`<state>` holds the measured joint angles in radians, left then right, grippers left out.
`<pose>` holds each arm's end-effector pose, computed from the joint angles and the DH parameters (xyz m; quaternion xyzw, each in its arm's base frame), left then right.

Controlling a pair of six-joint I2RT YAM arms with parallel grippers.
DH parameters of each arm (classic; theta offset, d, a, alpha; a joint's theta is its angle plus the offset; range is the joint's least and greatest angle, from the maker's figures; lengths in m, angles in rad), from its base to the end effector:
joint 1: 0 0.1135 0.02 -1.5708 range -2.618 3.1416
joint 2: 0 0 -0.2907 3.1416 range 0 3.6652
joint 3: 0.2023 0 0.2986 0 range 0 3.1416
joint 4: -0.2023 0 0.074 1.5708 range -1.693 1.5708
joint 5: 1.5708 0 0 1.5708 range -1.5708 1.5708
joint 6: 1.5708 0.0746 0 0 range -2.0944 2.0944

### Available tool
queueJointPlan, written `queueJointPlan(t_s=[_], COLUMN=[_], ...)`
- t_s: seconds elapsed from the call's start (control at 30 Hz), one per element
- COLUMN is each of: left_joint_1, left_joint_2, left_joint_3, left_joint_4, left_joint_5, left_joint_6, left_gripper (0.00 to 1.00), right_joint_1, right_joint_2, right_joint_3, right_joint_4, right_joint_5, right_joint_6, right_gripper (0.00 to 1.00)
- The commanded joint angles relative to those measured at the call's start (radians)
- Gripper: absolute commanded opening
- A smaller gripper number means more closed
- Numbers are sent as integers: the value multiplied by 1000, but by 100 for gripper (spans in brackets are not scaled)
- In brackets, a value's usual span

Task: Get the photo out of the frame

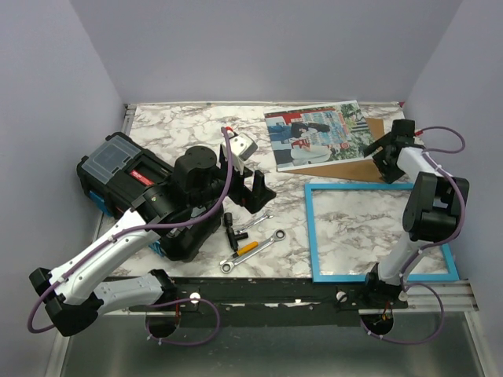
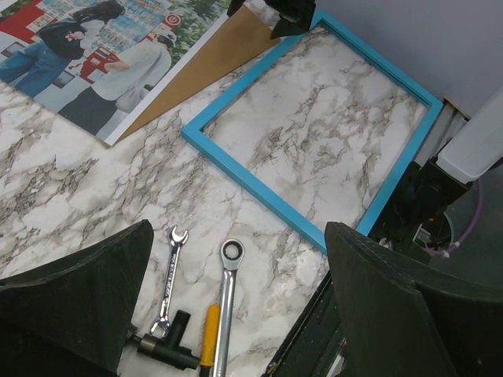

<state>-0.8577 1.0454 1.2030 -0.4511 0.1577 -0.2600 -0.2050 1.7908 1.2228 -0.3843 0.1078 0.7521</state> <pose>0.1841 -0.2308 0.4274 0.2805 0.7511 -0.3687 0.4703 0.4372 -0.0991 0.1697 0.4526 0.8368 0.0327 0.3065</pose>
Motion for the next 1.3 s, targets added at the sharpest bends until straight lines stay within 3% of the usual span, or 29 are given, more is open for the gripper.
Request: queueJointPlan(t_s=[0.0,0.27,0.53,0.8,1.03,1.27], left_joint_1=[-3,-1,-1,-1,-1,-1], left_joint_2=[-9,12,36,32,3,-10], left_joint_3=[-5,-5,-7,-8,-11,-17], left_joint_4=[19,15,8,14,22,33], left_joint_5=[10,-11,-38,-18,12,22], left_joint_6=[-3,8,24,16,-5,-21], left_gripper=[94,94,94,94,94,94], right_joint_1=[10,8,2,4,3,6], right_joint_2=[93,205,313,219,20,-88], right_joint_3=[68,76,164,195,44,-157], right_joint_4=[-118,-67,34,9,89,323], right_joint_5=[113,176,173,132,-84,-381], right_joint_6=[123,138,42,-80,-167,-64], right_gripper=[100,100,100,100,100,100])
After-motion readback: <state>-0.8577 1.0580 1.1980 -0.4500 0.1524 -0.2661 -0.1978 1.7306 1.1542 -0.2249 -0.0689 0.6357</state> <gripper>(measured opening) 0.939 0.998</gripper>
